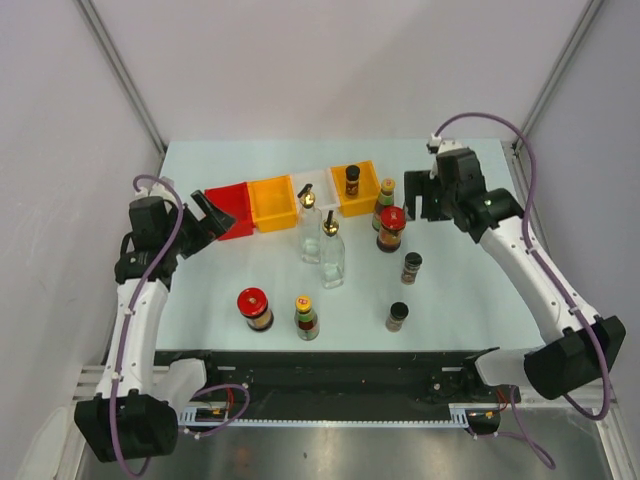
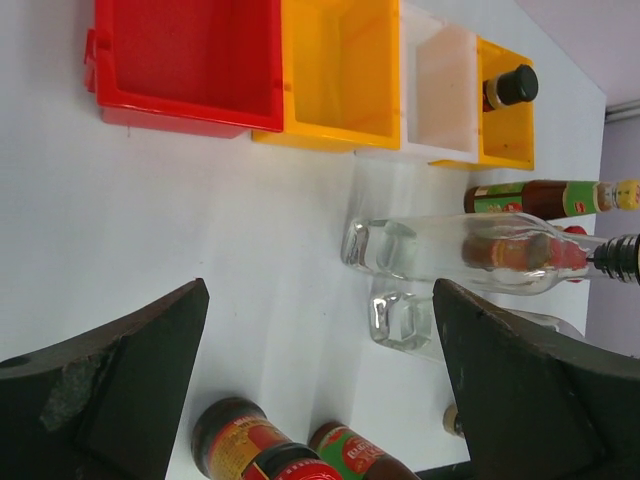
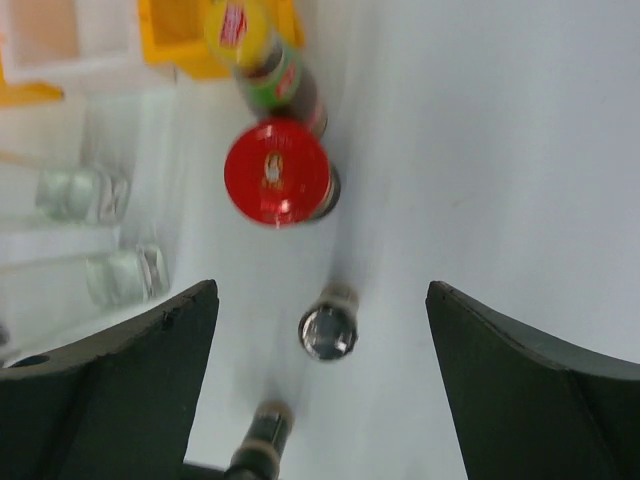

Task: Organize the condiment bottles
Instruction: Pick up the bottle from the center of the board.

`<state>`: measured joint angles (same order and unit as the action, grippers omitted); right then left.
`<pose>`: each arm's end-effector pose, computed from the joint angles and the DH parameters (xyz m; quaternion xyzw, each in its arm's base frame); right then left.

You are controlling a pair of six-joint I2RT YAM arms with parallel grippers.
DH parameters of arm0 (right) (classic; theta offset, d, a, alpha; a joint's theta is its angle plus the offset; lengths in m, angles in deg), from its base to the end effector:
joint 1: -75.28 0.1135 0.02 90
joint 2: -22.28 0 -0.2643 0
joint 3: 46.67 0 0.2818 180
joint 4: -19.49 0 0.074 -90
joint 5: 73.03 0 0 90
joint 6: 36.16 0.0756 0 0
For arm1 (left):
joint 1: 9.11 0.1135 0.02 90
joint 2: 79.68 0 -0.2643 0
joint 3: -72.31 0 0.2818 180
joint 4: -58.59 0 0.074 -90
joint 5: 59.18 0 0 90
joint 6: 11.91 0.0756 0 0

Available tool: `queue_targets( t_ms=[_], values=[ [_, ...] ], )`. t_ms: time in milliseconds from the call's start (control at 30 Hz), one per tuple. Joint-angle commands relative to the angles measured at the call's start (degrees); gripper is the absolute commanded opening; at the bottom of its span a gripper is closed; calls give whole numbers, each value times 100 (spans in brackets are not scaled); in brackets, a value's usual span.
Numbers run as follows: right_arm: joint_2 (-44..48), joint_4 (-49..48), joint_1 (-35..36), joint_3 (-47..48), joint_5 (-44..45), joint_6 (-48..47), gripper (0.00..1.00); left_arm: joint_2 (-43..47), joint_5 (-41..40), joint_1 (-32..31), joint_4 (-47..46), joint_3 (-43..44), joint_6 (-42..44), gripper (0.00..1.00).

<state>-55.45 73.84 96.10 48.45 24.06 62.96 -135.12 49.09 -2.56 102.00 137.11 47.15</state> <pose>0.3322 0.1163 0.3664 -0.0636 0.8912 0.0617 0.4448 0.2699 0.0071 0.2954 -0.2097 0.8496 -0.2349 0.4231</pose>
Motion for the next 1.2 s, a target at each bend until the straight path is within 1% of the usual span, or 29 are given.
queue_targets(
  t_ms=[0,67,233,367,467,533,633,700,1133,1167],
  values=[
    [478,346,308,-775,-191,414,90,226,-296,40,-79,5,237,100],
    [715,311,528,-1337,-173,616,89,270,-262,31,-176,-92,202,100],
    [830,22,695,-1919,-243,924,89,244,45,31,-509,-487,53,100],
    [725,-233,722,-2296,-279,1179,87,218,-85,31,-668,-750,62,100],
    [524,-357,722,-2367,-191,1214,84,200,-497,31,-747,-952,114,100],
    [409,-427,704,-2394,-103,1223,82,200,-613,31,-834,-1050,141,100],
    [198,-576,704,-2429,20,1223,78,156,-578,31,-914,-1103,123,100],
    [14,-690,661,-2438,47,1223,72,130,-490,31,-958,-1112,79,100],
    [-470,-893,616,-2464,380,1381,65,-19,-385,84,-932,-1085,123,100],
    [-479,-875,616,-2464,407,1399,62,-19,-376,84,-923,-1085,123,100]
  ],
)
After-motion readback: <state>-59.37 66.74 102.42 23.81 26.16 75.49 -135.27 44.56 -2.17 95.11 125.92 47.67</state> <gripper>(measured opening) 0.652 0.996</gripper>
